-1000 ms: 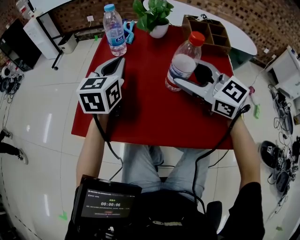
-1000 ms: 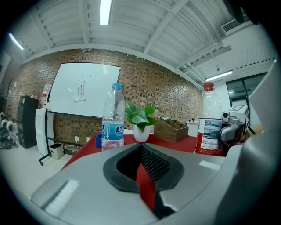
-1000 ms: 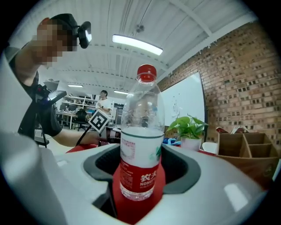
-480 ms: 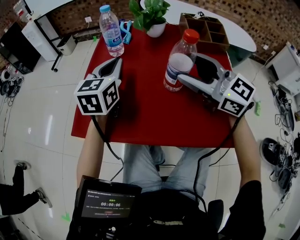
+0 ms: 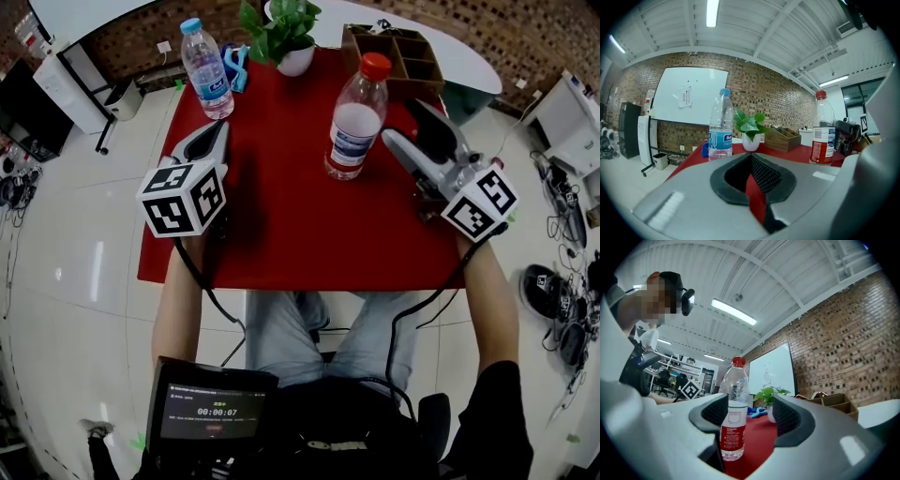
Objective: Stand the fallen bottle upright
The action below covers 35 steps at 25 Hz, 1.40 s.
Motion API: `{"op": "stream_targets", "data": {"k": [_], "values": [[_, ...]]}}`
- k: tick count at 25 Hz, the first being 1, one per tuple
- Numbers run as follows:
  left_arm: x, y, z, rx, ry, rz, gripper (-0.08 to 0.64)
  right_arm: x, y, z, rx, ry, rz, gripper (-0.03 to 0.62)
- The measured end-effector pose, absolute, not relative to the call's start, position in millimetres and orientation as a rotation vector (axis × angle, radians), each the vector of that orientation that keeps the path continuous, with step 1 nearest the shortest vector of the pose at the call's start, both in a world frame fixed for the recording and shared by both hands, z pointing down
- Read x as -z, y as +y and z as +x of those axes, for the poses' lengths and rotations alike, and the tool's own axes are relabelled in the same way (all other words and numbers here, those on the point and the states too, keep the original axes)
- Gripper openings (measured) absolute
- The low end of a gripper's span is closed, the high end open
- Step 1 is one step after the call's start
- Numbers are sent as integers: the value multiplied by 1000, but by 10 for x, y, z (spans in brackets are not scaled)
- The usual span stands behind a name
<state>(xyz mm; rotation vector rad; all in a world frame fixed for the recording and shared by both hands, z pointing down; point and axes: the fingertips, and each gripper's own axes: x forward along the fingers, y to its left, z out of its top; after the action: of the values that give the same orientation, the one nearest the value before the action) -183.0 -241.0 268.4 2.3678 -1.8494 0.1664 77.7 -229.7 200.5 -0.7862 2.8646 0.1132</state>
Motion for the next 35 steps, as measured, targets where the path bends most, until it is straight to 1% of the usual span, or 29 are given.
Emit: {"op": "stream_targets", "data": {"k": [4,7,8,10,11,14,16,35], "values": [[-2690,-2412,-1825,-168,-1847,2368,6,-1956,-2364,993,-28,2779,-842,298],[-2679,-2411,-1828,-167,-1850,2368,6,-2151,-2579,1097,-72,2829,-1120,287],[-2681,-2408,-1826,-168,-1850,2368,6,-2253,-2652,1129,-118,2855,-1256,228],[-2686,-2406,-1824,-169,-1849,2368,6,-2407,-2753,1198,-155,2870,-1469,42],[-2687,-2408,-1827,-169,-1848,2369,6,-2473,-2798,1229,-117,2872,-1529,5],[-2671,-2413,-1826,-164,-1852,2373,6,-2690,-2964,1339,162,2868,-1588,5],[-2667,-2404,-1823,-166,-1853,2373,6,-2720,-2994,1382,238,2838,-1602,5],[-2666,-2386,-1815,-165,-1856,2374,6,-2706,-2939,1360,216,2837,-1594,5]]}}
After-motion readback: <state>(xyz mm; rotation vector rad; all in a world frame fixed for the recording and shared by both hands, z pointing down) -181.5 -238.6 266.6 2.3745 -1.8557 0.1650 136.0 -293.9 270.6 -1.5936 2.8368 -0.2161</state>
